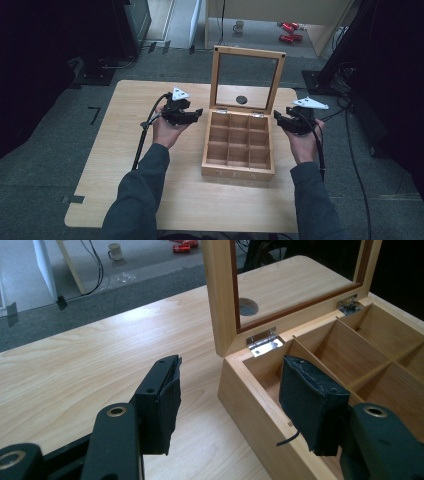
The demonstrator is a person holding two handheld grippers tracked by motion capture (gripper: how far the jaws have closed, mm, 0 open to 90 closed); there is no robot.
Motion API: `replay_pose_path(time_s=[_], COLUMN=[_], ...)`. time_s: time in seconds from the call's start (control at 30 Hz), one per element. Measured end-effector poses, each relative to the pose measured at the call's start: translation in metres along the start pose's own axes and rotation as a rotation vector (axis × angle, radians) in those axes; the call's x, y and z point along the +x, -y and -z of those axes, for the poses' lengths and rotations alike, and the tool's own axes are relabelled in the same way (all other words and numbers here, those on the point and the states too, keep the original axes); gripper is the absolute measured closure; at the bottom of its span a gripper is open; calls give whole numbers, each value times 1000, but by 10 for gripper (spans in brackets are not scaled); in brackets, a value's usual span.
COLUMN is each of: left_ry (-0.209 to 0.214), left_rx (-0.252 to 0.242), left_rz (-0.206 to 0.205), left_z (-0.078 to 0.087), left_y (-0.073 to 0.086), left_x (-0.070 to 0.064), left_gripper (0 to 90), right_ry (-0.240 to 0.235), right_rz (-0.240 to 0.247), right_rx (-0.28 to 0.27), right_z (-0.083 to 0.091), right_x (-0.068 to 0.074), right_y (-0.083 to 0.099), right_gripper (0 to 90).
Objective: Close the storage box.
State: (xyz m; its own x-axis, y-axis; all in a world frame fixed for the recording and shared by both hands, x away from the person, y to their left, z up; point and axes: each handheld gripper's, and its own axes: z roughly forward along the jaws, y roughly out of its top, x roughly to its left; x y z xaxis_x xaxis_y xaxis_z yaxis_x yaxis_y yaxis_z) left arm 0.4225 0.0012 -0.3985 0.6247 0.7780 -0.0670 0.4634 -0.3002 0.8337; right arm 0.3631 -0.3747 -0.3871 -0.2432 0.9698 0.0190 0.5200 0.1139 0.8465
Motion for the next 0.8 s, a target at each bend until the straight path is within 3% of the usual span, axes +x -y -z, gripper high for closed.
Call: replay_pose_path(time_s=[0.1,0.27,0.57,0.8], left_ry=[-2,-13,-12,1], left_rx=[8,16,31,27], left_rz=[3,3,3,38], left_z=[-4,-11,-24,-31], left_y=[-2,-9,-18,-19], left_x=[1,0,0,3], left_gripper=[417,397,346,346], right_ry=[-16,-4,-38,-55], right_rz=[-25,-42,-42,-34], right_rx=[-2,9,14,19], right_z=[-5,-13,-25,-37], right_x=[-2,-5,-7,-6], right_y=[-2,-9,-16,-22], right_gripper=[459,390,307,226])
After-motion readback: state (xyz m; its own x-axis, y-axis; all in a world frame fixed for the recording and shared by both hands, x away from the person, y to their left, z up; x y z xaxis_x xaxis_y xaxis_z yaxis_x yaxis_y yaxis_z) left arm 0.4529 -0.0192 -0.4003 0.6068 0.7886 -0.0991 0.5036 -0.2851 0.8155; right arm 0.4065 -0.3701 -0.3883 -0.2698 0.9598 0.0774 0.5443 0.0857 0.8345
